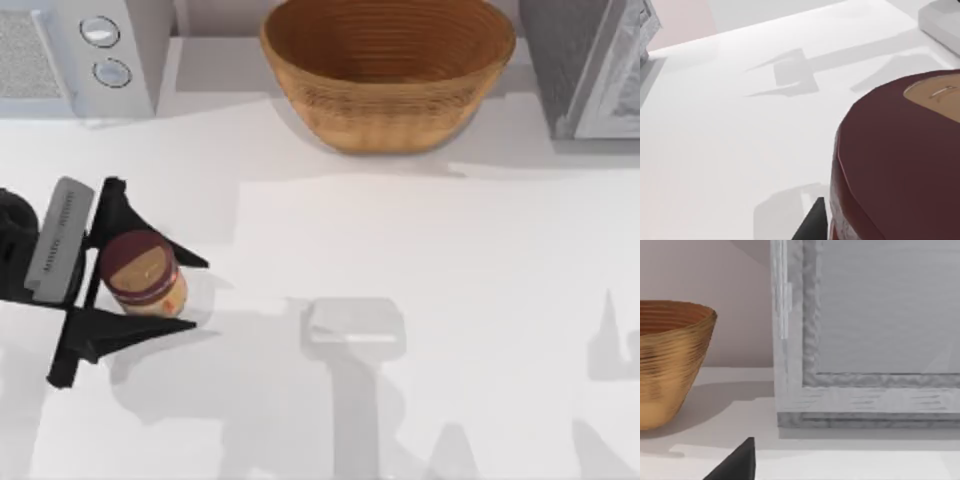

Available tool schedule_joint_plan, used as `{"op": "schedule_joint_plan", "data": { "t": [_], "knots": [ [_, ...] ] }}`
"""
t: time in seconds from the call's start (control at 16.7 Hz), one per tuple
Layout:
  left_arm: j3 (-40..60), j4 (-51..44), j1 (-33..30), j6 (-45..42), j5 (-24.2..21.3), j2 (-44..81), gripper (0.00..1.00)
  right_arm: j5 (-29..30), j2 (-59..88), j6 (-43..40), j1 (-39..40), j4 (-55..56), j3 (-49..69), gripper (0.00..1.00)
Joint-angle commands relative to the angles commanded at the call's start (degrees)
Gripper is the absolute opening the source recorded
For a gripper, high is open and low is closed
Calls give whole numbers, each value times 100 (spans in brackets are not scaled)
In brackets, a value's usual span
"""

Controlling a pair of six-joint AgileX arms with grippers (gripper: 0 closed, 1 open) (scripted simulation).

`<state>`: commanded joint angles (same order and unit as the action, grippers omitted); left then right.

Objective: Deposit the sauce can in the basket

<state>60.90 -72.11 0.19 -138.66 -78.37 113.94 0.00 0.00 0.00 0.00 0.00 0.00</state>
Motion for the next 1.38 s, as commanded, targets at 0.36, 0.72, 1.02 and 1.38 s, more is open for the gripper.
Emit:
{"op": "schedule_joint_plan", "data": {
  "t": [0.36, 0.72, 1.02, 1.38],
  "knots": [
    [977, 2415, -700, 2916, 1386, -188, 0, 0, 0, 0, 0, 0, 0, 100],
    [1937, 5016, -1243, 6484, 2924, -106, 0, 0, 0, 0, 0, 0, 0, 100],
    [2565, 6924, -1704, 9443, 4105, 204, 0, 0, 0, 0, 0, 0, 0, 100],
    [3055, 8605, -2262, 12239, 5173, 668, 0, 0, 0, 0, 0, 0, 0, 100]
  ]
}}
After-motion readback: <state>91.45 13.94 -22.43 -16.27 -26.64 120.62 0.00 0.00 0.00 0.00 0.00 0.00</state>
